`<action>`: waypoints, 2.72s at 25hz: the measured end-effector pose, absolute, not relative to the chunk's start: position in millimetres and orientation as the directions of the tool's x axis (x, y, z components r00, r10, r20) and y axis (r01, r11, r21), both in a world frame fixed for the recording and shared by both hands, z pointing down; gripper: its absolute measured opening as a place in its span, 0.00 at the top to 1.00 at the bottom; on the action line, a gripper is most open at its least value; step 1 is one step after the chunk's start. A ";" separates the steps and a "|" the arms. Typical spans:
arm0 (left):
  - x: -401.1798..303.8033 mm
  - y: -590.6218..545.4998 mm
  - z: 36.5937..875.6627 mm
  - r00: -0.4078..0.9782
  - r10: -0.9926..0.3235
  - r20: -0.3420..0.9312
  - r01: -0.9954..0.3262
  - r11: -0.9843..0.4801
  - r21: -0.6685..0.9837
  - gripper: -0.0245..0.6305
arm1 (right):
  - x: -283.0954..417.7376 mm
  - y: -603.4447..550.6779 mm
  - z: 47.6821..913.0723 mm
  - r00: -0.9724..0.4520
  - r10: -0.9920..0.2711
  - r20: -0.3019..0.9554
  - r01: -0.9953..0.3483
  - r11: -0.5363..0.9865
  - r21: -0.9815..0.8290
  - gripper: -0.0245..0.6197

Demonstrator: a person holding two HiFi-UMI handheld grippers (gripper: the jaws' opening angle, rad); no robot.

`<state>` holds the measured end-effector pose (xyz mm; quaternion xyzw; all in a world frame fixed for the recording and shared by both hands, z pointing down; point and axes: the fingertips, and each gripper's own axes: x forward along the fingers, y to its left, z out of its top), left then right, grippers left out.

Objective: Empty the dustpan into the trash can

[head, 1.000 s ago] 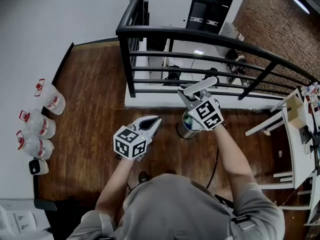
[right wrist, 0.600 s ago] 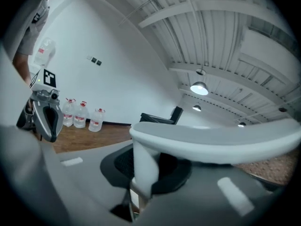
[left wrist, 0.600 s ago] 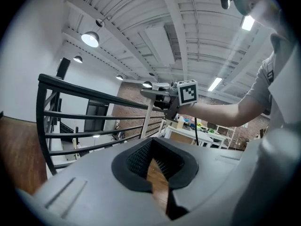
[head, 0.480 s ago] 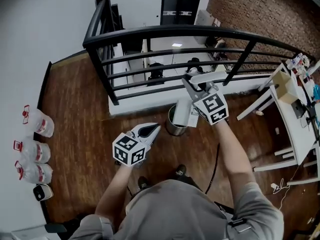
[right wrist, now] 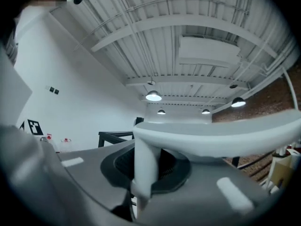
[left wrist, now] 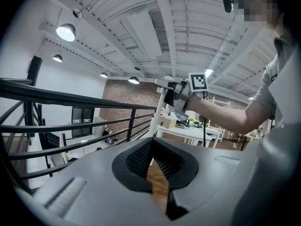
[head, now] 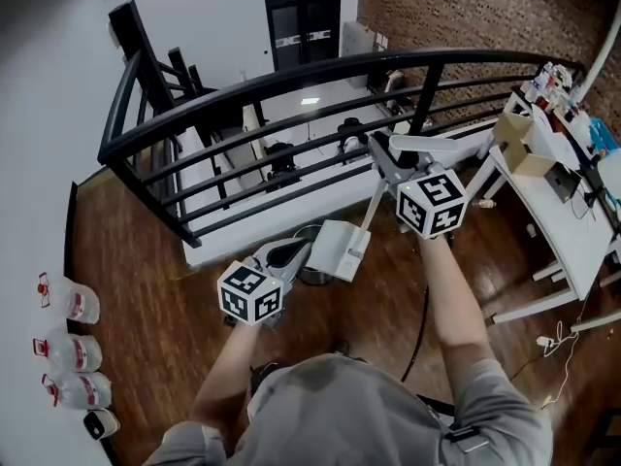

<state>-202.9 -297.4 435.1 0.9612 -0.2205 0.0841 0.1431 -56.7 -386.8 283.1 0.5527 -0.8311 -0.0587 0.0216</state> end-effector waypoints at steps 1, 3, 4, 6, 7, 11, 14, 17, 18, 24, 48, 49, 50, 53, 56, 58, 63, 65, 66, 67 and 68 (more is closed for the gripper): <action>-187.9 -299.9 431.8 0.897 -0.382 0.222 -0.429 -0.872 0.235 0.96 | -39.4 -382.6 275.2 -0.369 -0.929 -0.044 -0.926 0.363 0.102 0.91; -159.5 -302.5 430.2 0.916 -0.334 0.224 -0.383 -0.893 0.234 0.96 | -9.4 -371.4 264.2 -0.332 -0.941 -0.062 -0.942 0.328 0.072 0.91; -145.6 -304.0 431.2 0.924 -0.309 0.227 -0.360 -0.903 0.234 0.96 | 3.6 -365.6 260.7 -0.318 -0.946 -0.067 -0.947 0.314 0.064 0.91; -117.8 -309.7 434.5 0.936 -0.265 0.231 -0.319 -0.917 0.238 0.96 | 28.5 -356.0 256.0 -0.290 -0.954 -0.075 -0.957 0.286 0.055 0.92; -103.6 -312.7 436.5 0.941 -0.244 0.233 -0.300 -0.922 0.244 0.96 | 41.7 -351.9 255.5 -0.274 -0.959 -0.078 -0.961 0.271 0.051 0.92; -48.3 -326.9 452.9 0.954 -0.156 0.255 -0.225 -0.936 0.269 0.96 | 97.7 -345.2 271.1 -0.196 -0.979 -0.064 -0.980 0.194 0.034 0.92; -16.4 -346.9 468.4 0.954 -0.110 0.279 -0.192 -0.939 0.286 0.96 | 131.0 -354.2 299.3 -0.144 -0.989 -0.013 -0.989 0.144 0.022 0.92; 6.5 -369.5 477.8 0.953 -0.073 0.294 -0.161 -0.944 0.286 0.96 | 159.6 -360.7 327.5 -0.089 -0.995 0.033 -0.996 0.089 0.005 0.92; 12.7 -379.3 479.2 0.953 -0.068 0.295 -0.156 -0.946 0.286 0.96 | 167.4 -363.7 334.7 -0.074 -0.996 0.043 -0.997 0.074 0.000 0.92; 32.6 -425.9 498.1 0.953 -0.037 0.300 -0.142 -0.931 0.335 0.96 | 200.5 -389.2 378.2 0.023 -0.995 0.094 -0.999 -0.026 -0.028 0.92; 35.6 -479.2 567.5 0.884 -0.080 0.461 -0.265 -0.897 0.353 0.96 | 249.9 -497.7 592.7 0.003 -0.982 0.189 -0.996 -0.019 -0.084 0.93; 35.4 -479.4 569.4 0.883 -0.077 0.462 -0.265 -0.896 0.355 0.96 | 248.9 -495.8 595.4 0.008 -0.982 0.189 -0.996 -0.025 -0.087 0.93; 35.3 -479.1 571.6 0.883 -0.073 0.463 -0.263 -0.895 0.359 0.96 | 248.4 -492.5 598.3 0.016 -0.981 0.193 -0.995 -0.035 -0.094 0.93; 35.1 -475.8 576.9 0.886 -0.054 0.461 -0.250 -0.893 0.375 0.96 | 249.2 -476.0 609.6 0.056 -0.972 0.229 -0.987 -0.088 -0.132 0.92; 39.6 -472.6 578.2 0.891 -0.026 0.452 -0.225 -0.892 0.392 0.96 | 255.0 -453.6 617.4 0.120 -0.958 0.261 -0.971 -0.168 -0.170 0.90; 46.2 -468.1 578.0 0.895 0.003 0.446 -0.197 -0.895 0.401 0.96 | 261.5 -435.2 621.9 0.185 -0.943 0.278 -0.950 -0.244 -0.196 0.89; 64.0 -445.1 576.7 0.902 0.090 0.422 -0.111 -0.897 0.427 0.96 | 269.0 -378.8 641.1 0.313 -0.886 0.342 -0.872 -0.410 -0.265 0.84; 69.8 -435.5 575.8 0.901 0.122 0.417 -0.079 -0.898 0.433 0.96 | 268.0 -359.9 647.9 0.336 -0.870 0.361 -0.841 -0.450 -0.302 0.82; 73.3 -430.6 575.0 0.900 0.138 0.414 -0.063 -0.898 0.435 0.96 | 268.5 -350.6 650.7 0.352 -0.861 0.367 -0.822 -0.472 -0.319 0.81; 76.7 -425.8 573.8 0.899 0.153 0.410 -0.047 -0.898 0.437 0.96 | 269.4 -341.6 652.8 0.370 -0.852 0.371 -0.803 -0.494 -0.332 0.76; 80.0 -421.2 572.4 0.898 0.167 0.406 -0.031 -0.898 0.439 0.96 | 269.9 -333.4 654.2 0.386 -0.844 0.372 -0.787 -0.512 -0.344 0.64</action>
